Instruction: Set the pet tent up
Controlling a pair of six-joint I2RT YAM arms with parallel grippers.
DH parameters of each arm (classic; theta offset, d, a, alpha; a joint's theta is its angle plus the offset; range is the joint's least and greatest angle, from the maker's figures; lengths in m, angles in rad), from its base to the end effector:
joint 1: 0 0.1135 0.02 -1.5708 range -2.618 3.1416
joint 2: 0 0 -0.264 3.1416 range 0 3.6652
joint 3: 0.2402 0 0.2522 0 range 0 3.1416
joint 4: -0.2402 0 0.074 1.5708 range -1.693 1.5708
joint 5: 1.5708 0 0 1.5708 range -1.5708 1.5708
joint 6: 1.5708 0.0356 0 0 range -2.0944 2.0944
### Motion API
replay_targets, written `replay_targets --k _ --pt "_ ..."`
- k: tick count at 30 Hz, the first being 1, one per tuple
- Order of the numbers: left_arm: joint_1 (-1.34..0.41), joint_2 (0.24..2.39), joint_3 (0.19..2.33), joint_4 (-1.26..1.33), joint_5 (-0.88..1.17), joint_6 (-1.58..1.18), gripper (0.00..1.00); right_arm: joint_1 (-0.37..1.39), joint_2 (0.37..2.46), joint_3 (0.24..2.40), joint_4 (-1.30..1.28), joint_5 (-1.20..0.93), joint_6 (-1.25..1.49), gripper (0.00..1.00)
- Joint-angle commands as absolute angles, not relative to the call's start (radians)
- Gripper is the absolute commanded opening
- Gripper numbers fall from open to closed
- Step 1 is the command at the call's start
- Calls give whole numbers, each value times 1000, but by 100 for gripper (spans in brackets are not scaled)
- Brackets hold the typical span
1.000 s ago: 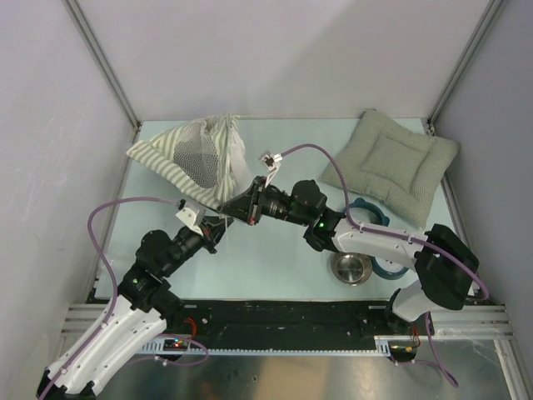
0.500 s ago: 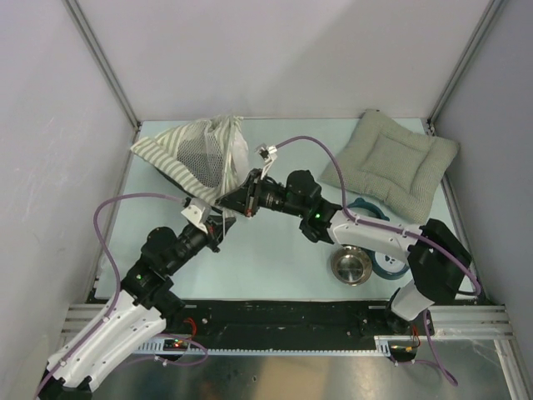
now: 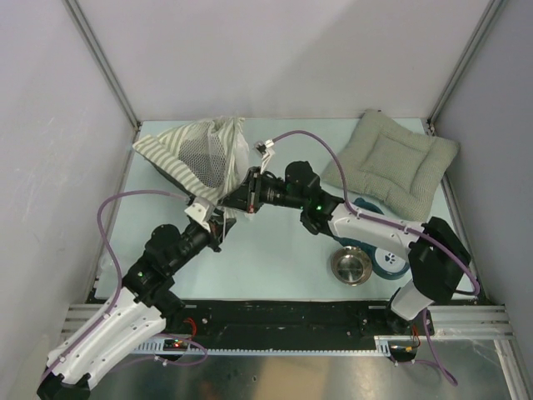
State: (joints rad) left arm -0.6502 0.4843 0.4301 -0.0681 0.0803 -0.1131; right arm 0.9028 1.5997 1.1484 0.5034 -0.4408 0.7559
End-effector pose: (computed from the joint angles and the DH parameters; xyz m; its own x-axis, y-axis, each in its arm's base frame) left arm 0.1120 -0.0888 0.2697 -0.1717 -0.0107 -0.9851 0.6516 0.7488 -0.1217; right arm 0.2236 0.3080 0.3301 -0.6446 0.1846 -0.7419 -0.7308 0.1362 0.6688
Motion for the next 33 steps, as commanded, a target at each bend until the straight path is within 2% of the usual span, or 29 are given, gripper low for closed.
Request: replay_targets --k 1,7,22,27,33 --pt "-704 475 431 -229 227 -151 0 820 1542 1229 479 -332 719 0" --pt "-704 446 426 -234 199 -176 0 808 1475 1227 306 -384 718 0" --pt "-704 498 452 -234 154 -202 0 804 1492 1227 192 -509 776 0" --pt "-704 508 460 -232 127 -236 0 801 1498 1233 129 -553 795 9" --pt "-705 577 519 -225 102 -307 0 805 1476 1234 -43 -578 768 13"
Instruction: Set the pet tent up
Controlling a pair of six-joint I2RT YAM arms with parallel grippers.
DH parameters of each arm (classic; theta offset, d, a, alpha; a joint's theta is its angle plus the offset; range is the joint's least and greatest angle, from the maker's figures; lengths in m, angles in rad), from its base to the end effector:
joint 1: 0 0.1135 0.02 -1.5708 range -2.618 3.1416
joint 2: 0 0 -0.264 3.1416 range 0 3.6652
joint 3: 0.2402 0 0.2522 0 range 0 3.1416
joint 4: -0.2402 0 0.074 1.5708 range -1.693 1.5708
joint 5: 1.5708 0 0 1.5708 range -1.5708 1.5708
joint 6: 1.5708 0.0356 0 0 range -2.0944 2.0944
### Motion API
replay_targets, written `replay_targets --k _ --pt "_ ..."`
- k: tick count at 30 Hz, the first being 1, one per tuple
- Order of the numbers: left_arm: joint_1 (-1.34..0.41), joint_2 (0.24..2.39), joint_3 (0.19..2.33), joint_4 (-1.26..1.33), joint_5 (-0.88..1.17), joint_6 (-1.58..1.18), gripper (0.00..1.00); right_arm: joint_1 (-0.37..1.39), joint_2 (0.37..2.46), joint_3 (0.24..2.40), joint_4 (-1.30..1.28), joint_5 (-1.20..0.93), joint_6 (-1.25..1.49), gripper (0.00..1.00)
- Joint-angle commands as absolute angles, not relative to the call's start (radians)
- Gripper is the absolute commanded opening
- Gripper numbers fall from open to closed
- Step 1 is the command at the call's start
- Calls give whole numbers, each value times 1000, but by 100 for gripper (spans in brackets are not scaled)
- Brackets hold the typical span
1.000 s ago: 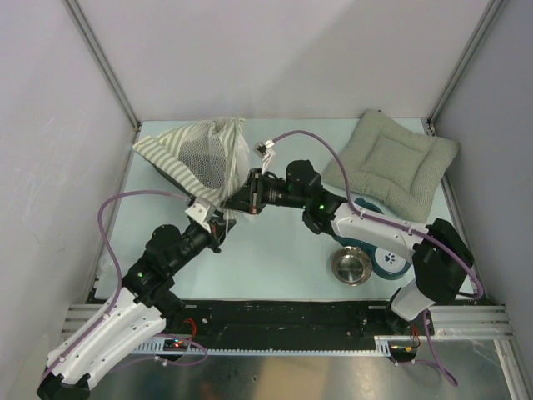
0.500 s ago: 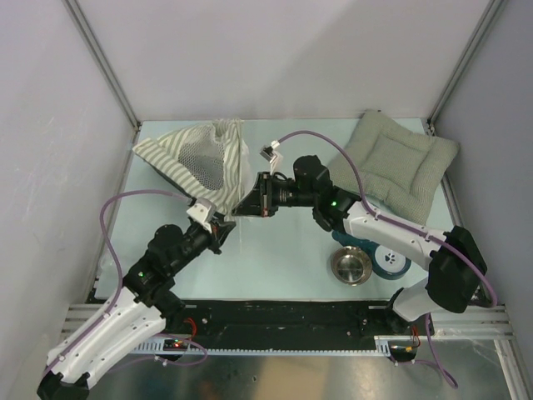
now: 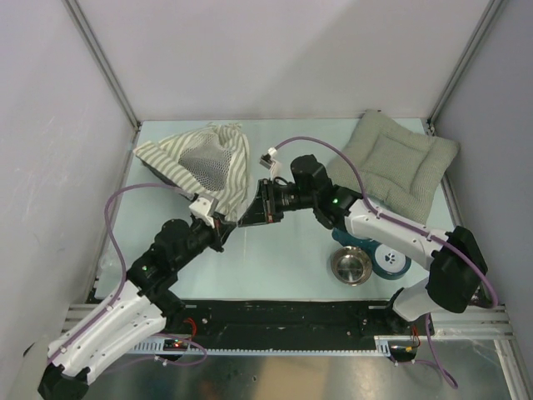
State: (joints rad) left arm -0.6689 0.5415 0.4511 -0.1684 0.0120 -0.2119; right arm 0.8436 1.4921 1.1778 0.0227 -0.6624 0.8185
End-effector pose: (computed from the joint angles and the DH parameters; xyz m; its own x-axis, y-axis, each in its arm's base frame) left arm 0.1167 -0.0928 0.2592 -0.3286 -0.0083 -0.9444 0.5729 0.7932 -0.2063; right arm 0.2153 0.2749 0.3287 -0.8466 -0.0853 -0.5254 -0.5305 0.2143 0.8201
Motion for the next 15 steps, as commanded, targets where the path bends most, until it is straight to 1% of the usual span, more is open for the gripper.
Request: replay_targets --k 1,9,12,15 --pt "-704 588 534 -223 102 -311 0 805 1471 1234 -72 -578 765 15" --pt "-705 655 585 -203 120 -302 0 809 1442 1233 -205 -589 804 37" --pt "-705 660 583 -196 124 -299 0 818 1441 1231 -240 -604 814 42" --pt "-705 660 581 -191 124 -293 0 832 1438 1230 -278 -620 819 49"
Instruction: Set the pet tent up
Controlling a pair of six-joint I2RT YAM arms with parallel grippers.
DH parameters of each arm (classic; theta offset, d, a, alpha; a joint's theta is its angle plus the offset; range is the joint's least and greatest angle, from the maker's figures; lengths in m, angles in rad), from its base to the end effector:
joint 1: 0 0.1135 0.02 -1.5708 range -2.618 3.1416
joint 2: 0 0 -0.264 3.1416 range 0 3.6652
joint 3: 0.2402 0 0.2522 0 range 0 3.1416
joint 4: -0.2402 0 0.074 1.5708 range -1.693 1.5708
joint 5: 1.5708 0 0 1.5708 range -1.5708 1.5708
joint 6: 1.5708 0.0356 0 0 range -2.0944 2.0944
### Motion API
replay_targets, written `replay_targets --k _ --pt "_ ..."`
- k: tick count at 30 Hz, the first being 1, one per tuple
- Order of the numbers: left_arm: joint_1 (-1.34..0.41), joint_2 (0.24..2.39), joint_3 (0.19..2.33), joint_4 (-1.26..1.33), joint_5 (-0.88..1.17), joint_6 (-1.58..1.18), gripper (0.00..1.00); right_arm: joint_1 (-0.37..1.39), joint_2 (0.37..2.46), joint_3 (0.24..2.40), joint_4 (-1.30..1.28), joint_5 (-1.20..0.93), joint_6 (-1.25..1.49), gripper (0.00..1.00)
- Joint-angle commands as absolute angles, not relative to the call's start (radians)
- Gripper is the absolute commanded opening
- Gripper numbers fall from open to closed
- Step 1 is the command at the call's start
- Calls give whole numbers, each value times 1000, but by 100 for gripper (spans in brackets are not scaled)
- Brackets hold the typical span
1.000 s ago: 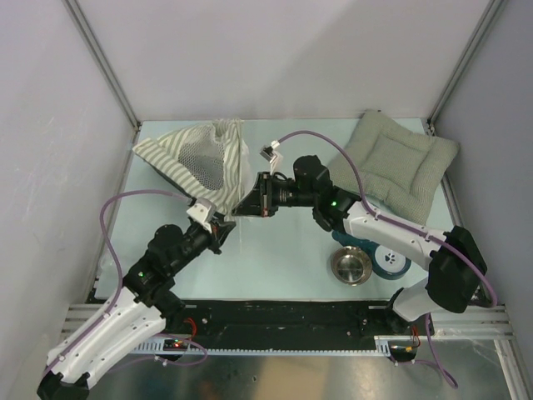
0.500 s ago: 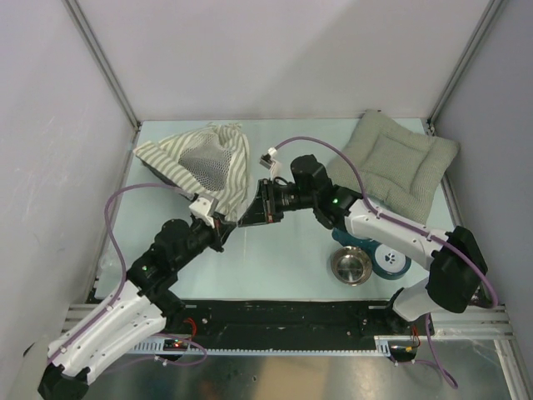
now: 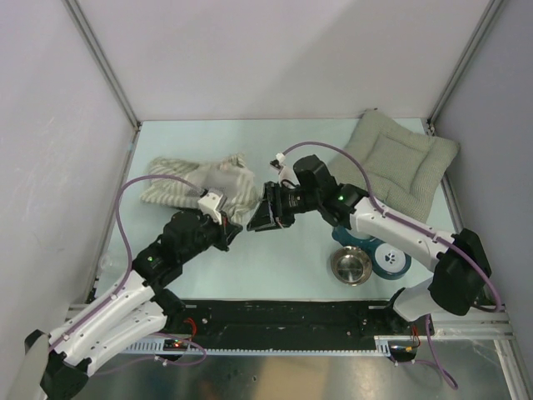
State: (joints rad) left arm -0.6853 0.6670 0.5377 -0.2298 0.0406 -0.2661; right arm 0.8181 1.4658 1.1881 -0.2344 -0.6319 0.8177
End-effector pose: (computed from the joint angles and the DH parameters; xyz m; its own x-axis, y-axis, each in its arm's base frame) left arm 0.1275 -0.1061 0.2662 -0.4365 0.0175 -0.8995 0.5670 0.7816 -0.2600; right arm 0.2129 0.2581 0.3163 -0.9156 -0.1163 -0.3850 -0.3991 0.3812 0.8339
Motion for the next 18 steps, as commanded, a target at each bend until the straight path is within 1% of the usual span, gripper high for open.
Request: replay_targets --k 1,4,6,11,15,18 --pt "-705 661 580 -191 124 -291 0 838 1433 1230 -298 -620 818 51" --pt "-706 658 571 -187 125 -285 0 848 1396 1222 -356 -613 815 62" --pt "-706 653 556 -183 124 -286 0 850 1365 1217 -395 -611 814 67" --pt "-706 629 514 -172 111 -287 0 852 1299 1215 -510 -619 799 77" --pt "-706 615 491 -167 100 -282 0 851 1241 1215 -624 -616 773 88" --pt "-707 600 471 -161 90 -271 0 825 1185 1215 -720 -618 755 92"
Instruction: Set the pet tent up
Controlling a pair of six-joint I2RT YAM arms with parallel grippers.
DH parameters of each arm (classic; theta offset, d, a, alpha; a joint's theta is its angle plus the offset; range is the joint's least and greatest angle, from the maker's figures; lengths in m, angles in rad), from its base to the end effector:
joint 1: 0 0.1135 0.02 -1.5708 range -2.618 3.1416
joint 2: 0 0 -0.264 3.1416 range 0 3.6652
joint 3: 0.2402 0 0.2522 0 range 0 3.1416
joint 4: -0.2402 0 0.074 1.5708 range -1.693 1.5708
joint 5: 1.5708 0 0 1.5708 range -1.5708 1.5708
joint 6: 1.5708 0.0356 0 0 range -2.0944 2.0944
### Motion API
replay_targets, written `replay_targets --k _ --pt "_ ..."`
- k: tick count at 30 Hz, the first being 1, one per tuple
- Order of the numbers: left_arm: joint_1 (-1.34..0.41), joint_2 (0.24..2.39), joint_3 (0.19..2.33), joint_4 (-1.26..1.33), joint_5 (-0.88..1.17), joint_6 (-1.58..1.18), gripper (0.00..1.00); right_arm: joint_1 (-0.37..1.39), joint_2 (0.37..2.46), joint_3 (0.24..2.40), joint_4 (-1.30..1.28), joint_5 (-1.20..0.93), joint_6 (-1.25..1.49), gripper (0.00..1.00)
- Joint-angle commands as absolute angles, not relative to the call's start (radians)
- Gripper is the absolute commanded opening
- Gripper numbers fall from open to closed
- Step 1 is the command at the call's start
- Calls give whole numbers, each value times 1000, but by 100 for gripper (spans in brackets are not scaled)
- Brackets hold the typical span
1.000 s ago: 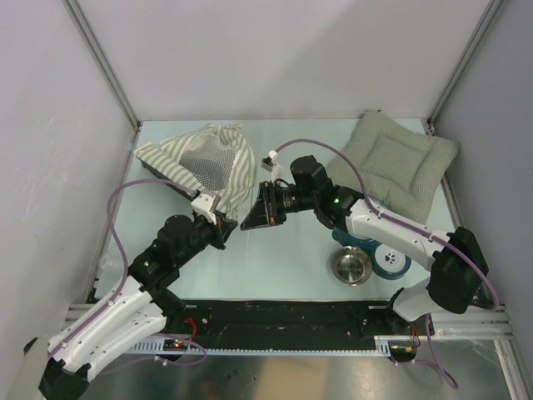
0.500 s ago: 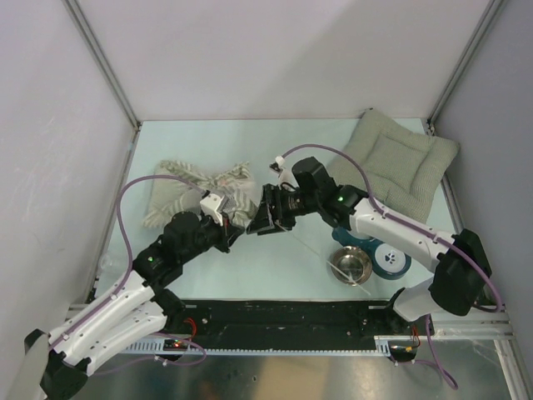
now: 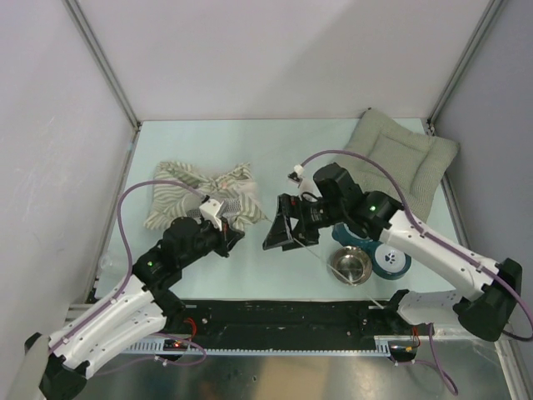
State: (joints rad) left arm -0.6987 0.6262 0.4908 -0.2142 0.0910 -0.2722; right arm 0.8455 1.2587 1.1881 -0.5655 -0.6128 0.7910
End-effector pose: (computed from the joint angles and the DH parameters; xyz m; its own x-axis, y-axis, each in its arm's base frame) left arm 0.1202 -0.1052 0.2571 -0.4424 0.0220 -0.8966 0.6094 0.7408 -0.2826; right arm 0.1641 0.2160 0.3461 -0.9306 -0.1729 -0.3227 -0.3660 0.4542 0.8122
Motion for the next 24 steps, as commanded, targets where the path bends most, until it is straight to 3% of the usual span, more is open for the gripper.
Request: replay_targets --k 1,12,24 --pt "-706 589 459 -159 81 -262 0 810 1155 1216 -750 -619 750 93" --pt "-706 544 404 -146 14 -212 0 761 921 1207 -1224 -583 605 93" --pt "-707 592 418 -132 13 -195 0 772 773 1198 -1329 -733 664 58"
